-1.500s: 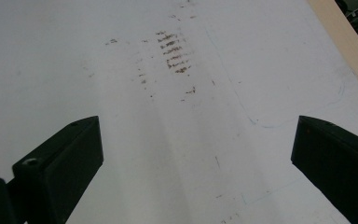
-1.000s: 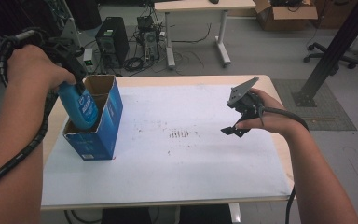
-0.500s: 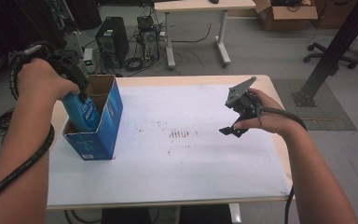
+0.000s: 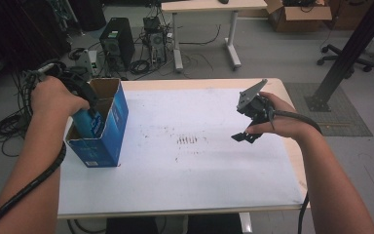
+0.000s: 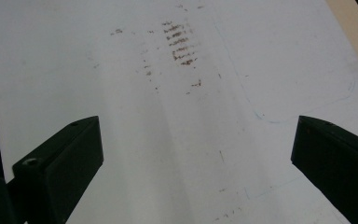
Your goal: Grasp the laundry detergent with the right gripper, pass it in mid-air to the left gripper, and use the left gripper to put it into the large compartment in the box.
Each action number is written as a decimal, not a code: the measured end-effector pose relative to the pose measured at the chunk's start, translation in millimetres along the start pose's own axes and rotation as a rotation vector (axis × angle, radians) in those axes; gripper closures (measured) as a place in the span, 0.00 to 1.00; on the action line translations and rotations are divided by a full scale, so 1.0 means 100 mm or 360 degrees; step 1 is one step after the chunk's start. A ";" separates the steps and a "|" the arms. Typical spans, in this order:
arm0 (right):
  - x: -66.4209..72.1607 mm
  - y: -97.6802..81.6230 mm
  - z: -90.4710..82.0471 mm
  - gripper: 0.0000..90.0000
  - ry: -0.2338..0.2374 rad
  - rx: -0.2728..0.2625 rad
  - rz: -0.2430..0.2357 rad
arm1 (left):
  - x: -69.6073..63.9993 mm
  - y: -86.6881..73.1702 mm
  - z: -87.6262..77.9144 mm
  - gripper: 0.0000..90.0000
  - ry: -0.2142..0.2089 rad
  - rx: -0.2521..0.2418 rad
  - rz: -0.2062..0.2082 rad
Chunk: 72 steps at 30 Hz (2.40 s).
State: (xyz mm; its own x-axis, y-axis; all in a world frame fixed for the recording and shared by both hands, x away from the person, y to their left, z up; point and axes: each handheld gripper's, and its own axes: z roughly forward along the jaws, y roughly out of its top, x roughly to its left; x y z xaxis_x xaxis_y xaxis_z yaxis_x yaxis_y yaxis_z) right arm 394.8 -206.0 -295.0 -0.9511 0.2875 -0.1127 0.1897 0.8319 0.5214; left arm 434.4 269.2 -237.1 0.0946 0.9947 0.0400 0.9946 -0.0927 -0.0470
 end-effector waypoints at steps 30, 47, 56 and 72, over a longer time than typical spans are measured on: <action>-0.01 -0.07 0.03 0.02 0.0000 0.0027 0.0030 | -0.03 0.06 0.46 0.43 0.0005 0.0054 0.0028; -0.01 -0.10 0.06 0.03 0.0005 0.0033 0.0042 | -0.01 0.07 0.62 0.43 -0.0016 0.0088 0.0021; -0.01 -0.11 0.07 0.03 0.0006 0.0035 0.0047 | 0.01 0.07 0.63 0.43 -0.0027 0.0100 0.0027; -0.02 -0.10 0.05 0.03 -0.0006 0.0032 0.0053 | 0.02 0.06 0.64 0.42 -0.0034 0.0075 0.0040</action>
State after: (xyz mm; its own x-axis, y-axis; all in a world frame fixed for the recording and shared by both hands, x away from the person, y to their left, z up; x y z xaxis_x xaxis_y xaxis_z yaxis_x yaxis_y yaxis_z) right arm 395.8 -212.3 -303.9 -0.9433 0.3169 -0.0990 0.2260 0.8313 0.5078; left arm 437.8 273.8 -300.8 0.1180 0.9929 0.0169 0.9887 -0.1159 -0.0947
